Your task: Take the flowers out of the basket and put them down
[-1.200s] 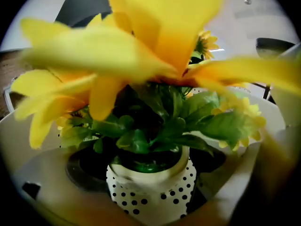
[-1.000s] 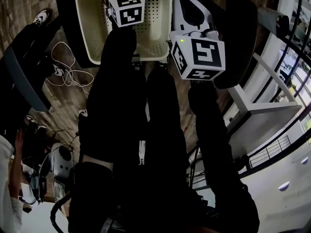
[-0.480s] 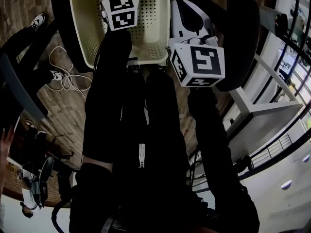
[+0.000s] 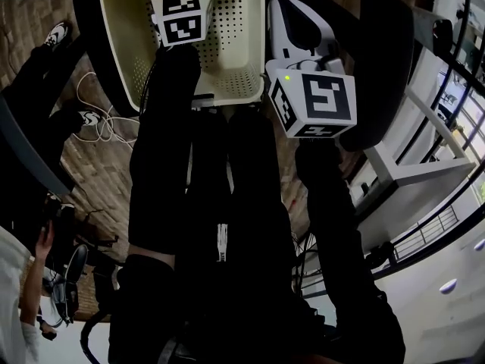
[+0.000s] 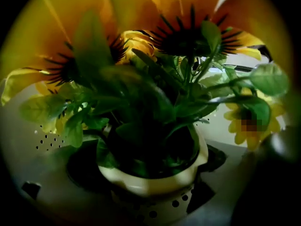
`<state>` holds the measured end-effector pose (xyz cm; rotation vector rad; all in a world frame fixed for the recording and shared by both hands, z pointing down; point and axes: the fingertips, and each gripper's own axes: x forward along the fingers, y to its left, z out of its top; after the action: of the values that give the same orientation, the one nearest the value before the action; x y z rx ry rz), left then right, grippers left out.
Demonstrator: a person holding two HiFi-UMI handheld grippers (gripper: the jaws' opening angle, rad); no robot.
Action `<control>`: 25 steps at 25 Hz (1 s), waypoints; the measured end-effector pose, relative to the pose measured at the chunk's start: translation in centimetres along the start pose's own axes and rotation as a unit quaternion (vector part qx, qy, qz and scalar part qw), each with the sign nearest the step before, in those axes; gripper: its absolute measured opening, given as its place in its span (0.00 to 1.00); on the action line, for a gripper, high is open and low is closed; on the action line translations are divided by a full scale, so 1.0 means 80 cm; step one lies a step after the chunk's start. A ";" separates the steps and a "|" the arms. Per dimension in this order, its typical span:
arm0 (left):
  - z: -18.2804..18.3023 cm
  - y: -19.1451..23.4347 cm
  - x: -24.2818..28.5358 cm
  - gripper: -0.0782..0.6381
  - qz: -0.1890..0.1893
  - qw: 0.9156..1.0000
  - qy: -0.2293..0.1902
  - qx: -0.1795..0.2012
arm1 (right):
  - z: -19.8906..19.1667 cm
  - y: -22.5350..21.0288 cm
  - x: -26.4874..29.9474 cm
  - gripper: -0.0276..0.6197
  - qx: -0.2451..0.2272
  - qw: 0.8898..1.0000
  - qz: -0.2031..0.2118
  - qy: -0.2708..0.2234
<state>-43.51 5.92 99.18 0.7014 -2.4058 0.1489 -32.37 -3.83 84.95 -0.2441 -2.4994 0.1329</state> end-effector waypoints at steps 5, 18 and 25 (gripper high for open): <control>0.008 -0.002 -0.004 0.83 0.000 1.000 -0.009 -0.016 | 0.005 0.001 -0.004 0.06 -0.006 1.000 0.003 -0.002; 0.096 -0.016 -0.110 0.83 0.023 0.999 -0.019 -0.035 | 0.067 0.043 -0.062 0.06 0.005 1.000 0.009 -0.028; 0.185 -0.035 -0.248 0.83 0.032 0.998 -0.027 -0.037 | 0.150 0.074 -0.169 0.06 0.019 0.998 -0.008 -0.051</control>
<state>-36.74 8.45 75.31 0.6026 -2.4721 0.0667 -27.89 -1.25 66.61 -0.2054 -2.5968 0.1915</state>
